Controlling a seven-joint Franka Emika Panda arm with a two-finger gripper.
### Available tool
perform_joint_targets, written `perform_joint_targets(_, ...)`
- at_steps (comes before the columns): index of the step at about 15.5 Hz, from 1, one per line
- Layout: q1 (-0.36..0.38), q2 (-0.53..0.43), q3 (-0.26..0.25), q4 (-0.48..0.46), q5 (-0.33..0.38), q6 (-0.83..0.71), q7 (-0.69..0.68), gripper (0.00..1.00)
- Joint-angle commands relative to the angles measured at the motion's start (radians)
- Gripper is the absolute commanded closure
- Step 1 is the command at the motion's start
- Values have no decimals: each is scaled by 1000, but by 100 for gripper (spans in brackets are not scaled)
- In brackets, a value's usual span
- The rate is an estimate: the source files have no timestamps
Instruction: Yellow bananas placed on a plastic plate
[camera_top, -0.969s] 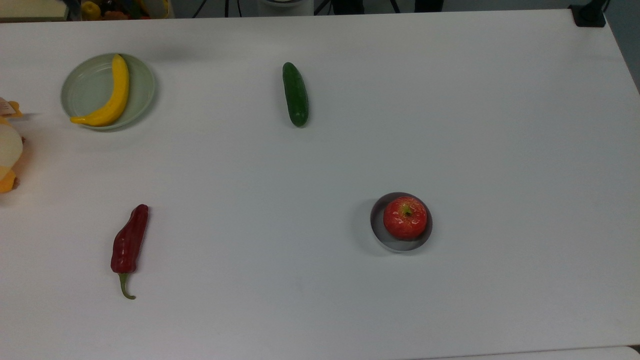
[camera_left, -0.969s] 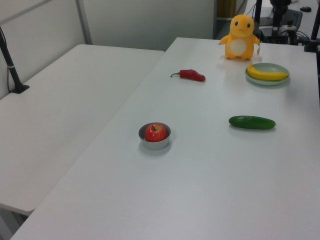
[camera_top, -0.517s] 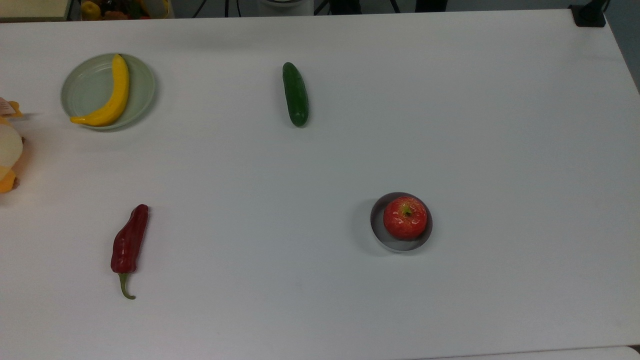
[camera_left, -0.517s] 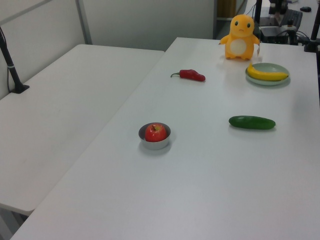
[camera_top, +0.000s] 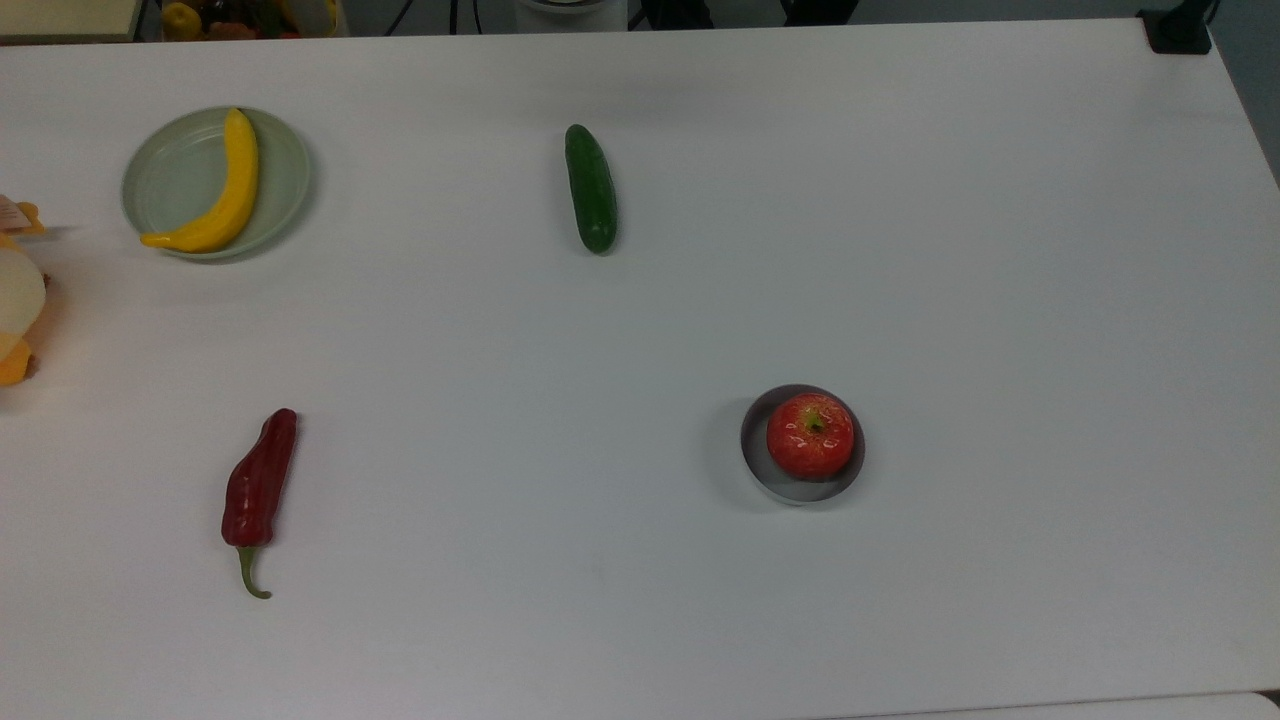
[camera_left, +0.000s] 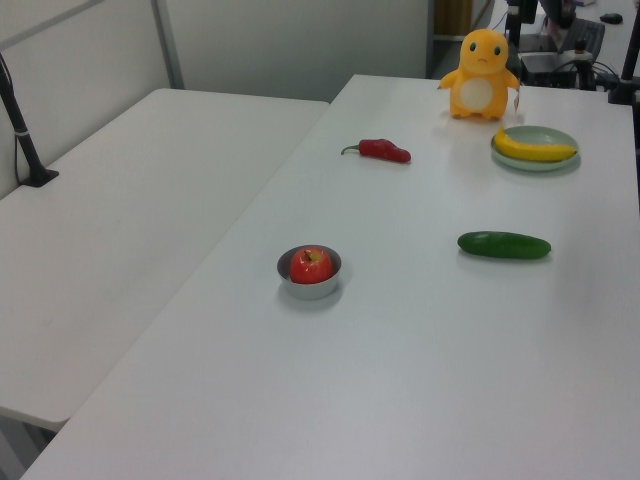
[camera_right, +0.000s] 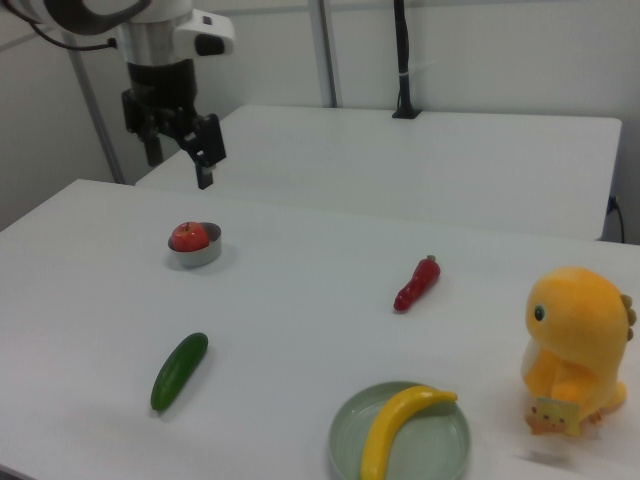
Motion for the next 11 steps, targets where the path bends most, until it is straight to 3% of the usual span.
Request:
perform_joint_targets(1, 10, -1, 54, 8, -8, -10, 17, 0)
perform_joint_targets(6, 50, 15, 65, -24, -43, 97, -7, 0)
perform_joint_targets(8, 50, 11, 65, -53, -81, 168, -59, 0)
perform_joint_targets(11, 50, 21, 55, -56, -84, 188, -131, 0)
